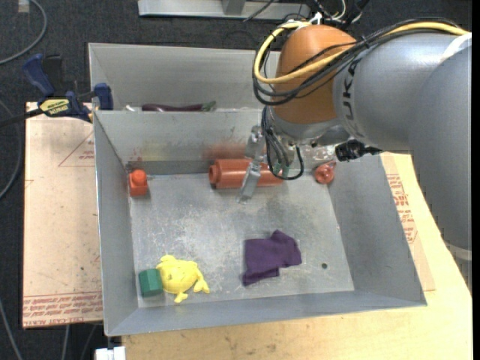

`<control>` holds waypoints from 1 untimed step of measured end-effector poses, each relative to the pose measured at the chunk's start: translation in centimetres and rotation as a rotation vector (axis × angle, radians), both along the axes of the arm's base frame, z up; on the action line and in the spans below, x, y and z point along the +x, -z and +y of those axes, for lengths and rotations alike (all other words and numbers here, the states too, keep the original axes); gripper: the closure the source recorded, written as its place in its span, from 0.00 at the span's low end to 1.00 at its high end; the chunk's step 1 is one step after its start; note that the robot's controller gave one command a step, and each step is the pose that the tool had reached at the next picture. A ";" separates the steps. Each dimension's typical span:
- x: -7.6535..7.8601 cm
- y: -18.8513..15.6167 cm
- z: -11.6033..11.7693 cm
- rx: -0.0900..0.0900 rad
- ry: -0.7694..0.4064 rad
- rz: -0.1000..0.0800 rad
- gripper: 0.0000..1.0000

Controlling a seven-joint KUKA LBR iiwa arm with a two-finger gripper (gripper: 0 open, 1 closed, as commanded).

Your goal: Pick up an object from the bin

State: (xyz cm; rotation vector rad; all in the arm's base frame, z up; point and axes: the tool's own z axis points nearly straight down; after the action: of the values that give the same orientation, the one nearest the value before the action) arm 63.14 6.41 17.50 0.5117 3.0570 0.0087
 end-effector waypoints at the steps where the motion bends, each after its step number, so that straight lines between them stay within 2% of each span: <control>1: 0.0 0.0 0.0 0.000 0.000 0.001 0.00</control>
Offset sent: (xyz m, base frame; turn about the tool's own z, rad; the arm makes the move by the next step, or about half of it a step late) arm -0.0140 0.0043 -0.0755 0.1082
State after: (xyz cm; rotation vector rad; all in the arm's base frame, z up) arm 63.13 6.40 17.47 0.5117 3.0575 0.0078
